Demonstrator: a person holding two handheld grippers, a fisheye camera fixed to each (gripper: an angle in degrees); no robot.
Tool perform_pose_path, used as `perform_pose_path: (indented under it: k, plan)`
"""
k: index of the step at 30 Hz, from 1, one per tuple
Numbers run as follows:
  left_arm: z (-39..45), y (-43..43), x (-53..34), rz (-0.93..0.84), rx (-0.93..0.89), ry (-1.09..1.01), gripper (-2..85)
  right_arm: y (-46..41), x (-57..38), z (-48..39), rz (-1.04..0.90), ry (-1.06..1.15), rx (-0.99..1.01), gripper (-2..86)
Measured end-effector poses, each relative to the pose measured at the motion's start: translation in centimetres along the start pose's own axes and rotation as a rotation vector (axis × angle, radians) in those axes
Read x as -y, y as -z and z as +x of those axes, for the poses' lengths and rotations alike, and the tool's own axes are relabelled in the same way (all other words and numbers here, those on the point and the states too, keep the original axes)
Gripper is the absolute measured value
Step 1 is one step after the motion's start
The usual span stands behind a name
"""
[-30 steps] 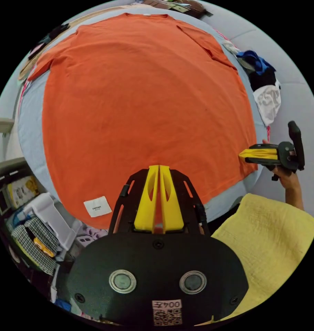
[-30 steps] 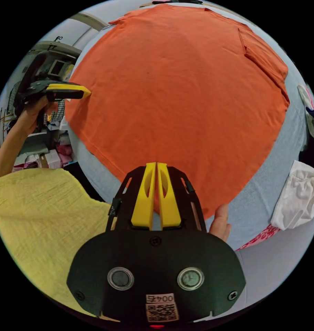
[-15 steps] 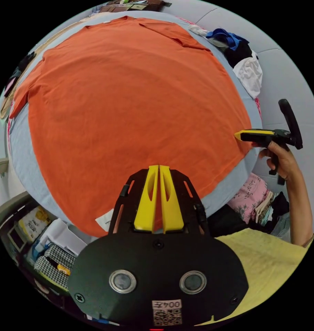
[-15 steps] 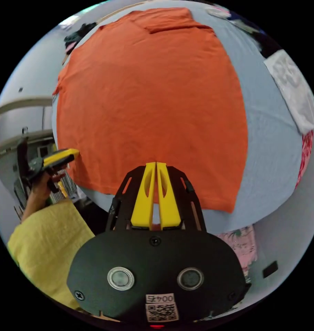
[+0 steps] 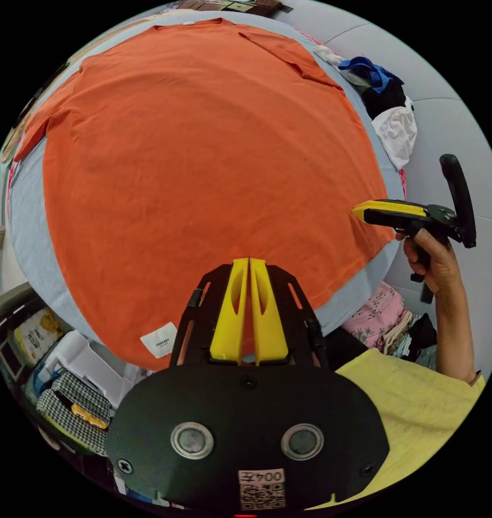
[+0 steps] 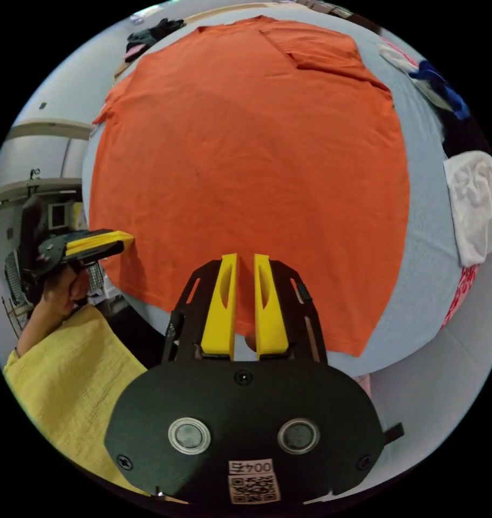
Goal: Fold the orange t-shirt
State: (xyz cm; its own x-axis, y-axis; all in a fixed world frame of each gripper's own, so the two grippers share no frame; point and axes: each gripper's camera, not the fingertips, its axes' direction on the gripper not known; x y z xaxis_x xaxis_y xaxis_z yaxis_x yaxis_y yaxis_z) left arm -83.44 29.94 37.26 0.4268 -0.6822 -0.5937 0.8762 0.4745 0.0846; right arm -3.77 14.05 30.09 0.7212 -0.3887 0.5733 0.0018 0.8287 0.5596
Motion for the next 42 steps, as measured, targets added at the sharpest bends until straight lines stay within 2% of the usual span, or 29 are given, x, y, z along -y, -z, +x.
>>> perform_pose_path:
  k: [2,4,7,9,10,13,18,24,28,35,42]
  plan:
    - [-1.2,0.9,-0.7,0.014,-0.006,0.008,0.3,-0.2,0.4,-0.9,-0.014,0.033,-0.089,2.6]
    - [-2.7,1.7,-1.3,0.029,-0.032,0.032,0.4,-0.1,0.4,-1.2,-0.016,0.065,-0.096,1.3]
    - [-6.0,3.0,-2.7,0.064,-0.128,0.082,0.4,-0.2,0.5,-1.7,-0.025,0.09,-0.108,0.3]
    - [-9.4,4.5,-3.8,0.088,-0.266,0.124,0.5,-0.2,0.4,-2.0,-0.024,0.093,-0.12,0.0]
    - [-10.4,5.2,-4.1,0.12,-0.308,0.142,0.6,-0.2,0.4,-2.1,-0.023,0.08,-0.119,-0.1]
    - [-17.6,10.8,-5.4,0.371,-0.469,0.275,0.8,-0.1,0.6,-1.7,-0.025,0.037,-0.088,-0.3]
    - [-34.6,18.0,-5.6,0.664,-0.631,0.601,2.4,0.0,0.8,-0.7,-0.026,-0.04,-0.008,-0.4]
    - [-44.5,21.1,-4.1,0.716,-0.699,0.763,5.7,0.1,1.5,-0.7,-0.055,-0.089,-0.002,-0.4]
    - [-46.4,21.7,-3.4,0.687,-0.671,0.797,7.4,0.1,1.9,-1.0,-0.069,-0.116,-0.015,-0.2]
    - [-47.0,20.5,-3.6,0.713,-0.743,0.858,7.6,0.1,2.2,-0.4,-0.066,-0.167,0.027,-0.3]
    - [-43.1,20.9,-2.7,0.699,-0.588,0.828,2.6,0.1,3.1,-0.9,-0.088,-0.162,-0.004,-0.3]
